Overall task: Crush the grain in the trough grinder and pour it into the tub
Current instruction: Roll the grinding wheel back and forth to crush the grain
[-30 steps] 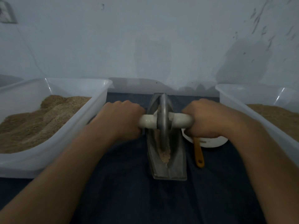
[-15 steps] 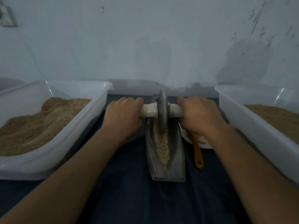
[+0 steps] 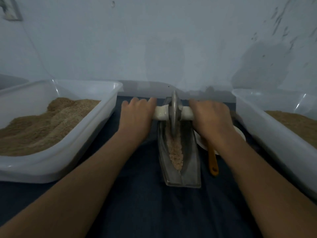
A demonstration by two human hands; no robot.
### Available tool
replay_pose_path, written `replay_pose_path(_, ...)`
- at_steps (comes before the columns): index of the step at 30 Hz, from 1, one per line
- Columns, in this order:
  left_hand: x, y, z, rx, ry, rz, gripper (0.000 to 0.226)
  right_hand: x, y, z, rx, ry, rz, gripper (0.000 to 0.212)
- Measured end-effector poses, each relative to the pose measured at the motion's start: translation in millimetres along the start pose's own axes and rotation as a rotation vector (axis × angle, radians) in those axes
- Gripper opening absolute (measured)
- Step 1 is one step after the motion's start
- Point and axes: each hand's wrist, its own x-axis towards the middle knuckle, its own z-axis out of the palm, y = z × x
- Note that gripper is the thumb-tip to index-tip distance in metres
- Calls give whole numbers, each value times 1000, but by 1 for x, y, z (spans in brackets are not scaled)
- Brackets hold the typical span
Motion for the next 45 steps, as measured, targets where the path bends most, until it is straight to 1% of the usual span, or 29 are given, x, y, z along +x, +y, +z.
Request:
replay_pose_path(1, 1, -2, 0, -21, -13, 15, 22, 0, 1, 2, 2, 22, -15, 20)
replay_pose_path(2, 1, -6, -4, -59, -57, 34, 21, 0, 4, 1, 23, -4, -30, 17)
replay_pose_path(3, 1, -10, -11, -99, -132, 55, 23, -1, 9, -5, 64, -87, -43, 15)
replay_pose_path(6, -4, -21, -45, -194, -431, 166, 31, -6, 23, -35, 252, -534, -94, 15)
replay_pose_path(7, -9, -24, -55, -237, -520, 201, 32, -10, 25, -45, 304, -652, -109, 15)
replay_pose_path(8, -13, -27, -63, -286, -588, 227, 33, -14, 27, -53, 346, -729, -118, 15)
replay_pose_path(10, -19, -31, -68, -338, -648, 257, 31, -17, 27, -60, 381, -771, -128, 14)
replay_pose_path(11, -19, -32, -67, -330, -645, 257, 28, -16, 25, -58, 361, -748, -130, 12)
replay_pose_path(13, -16, -27, -56, -265, -529, 193, 26, -11, 18, -49, 254, -608, -103, 11)
replay_pose_path(15, -10, -18, -39, -167, -324, 88, 25, -5, 9, -34, 113, -347, -48, 11)
replay_pose_path(17, -7, -9, -21, -101, -152, 32, 17, -2, 1, -18, 32, -117, 3, 12)
replay_pose_path(19, -3, -6, -12, -72, -83, 27, 15, 0, -1, -8, 26, -45, 24, 14)
replay_pose_path(20, -1, -7, -12, -66, -103, 36, 16, 1, 2, -8, 36, -63, 17, 13)
replay_pose_path(22, 1, -13, -24, -96, -261, 79, 24, 0, 10, -18, 87, -209, -38, 11)
replay_pose_path(23, 0, -17, -34, -129, -377, 117, 27, -2, 14, -27, 129, -324, -75, 10)
replay_pose_path(26, -8, -27, -61, -257, -659, 242, 19, -14, 21, -55, 266, -669, -153, 13)
replay_pose_path(27, -11, -30, -66, -299, -711, 264, 19, -17, 21, -61, 292, -726, -164, 13)
replay_pose_path(29, -13, -32, -70, -336, -731, 282, 20, -17, 21, -65, 288, -741, -167, 13)
replay_pose_path(31, -10, -27, -60, -289, -629, 220, 21, -12, 16, -56, 223, -634, -123, 13)
replay_pose_path(34, -5, -12, -31, -113, -246, 44, 18, -3, 3, -31, 53, -241, -6, 11)
replay_pose_path(35, -4, -8, -21, -71, -151, 13, 15, -2, -2, -22, 13, -123, 25, 11)
replay_pose_path(37, -2, -4, -8, -44, -53, -5, 23, 0, -7, -9, -23, 4, 58, 12)
replay_pose_path(38, -1, -5, -7, -46, -60, 4, 24, 1, -7, -8, -28, 13, 55, 14)
replay_pose_path(39, 0, -8, -9, -60, -100, 19, 21, 2, -3, -9, -25, -17, 39, 16)
replay_pose_path(40, 1, -12, -15, -83, -178, 39, 19, 1, 1, -14, -2, -92, 11, 17)
replay_pose_path(41, 0, -16, -24, -109, -281, 75, 20, -1, 6, -22, 45, -218, -22, 17)
replay_pose_path(43, -3, -24, -47, -151, -481, 184, 25, -7, 15, -45, 167, -540, -79, 16)
replay_pose_path(44, -6, -28, -57, -177, -551, 234, 25, -12, 17, -55, 211, -668, -104, 16)
replay_pose_path(45, -9, -31, -65, -210, -599, 271, 24, -17, 19, -61, 237, -741, -127, 15)
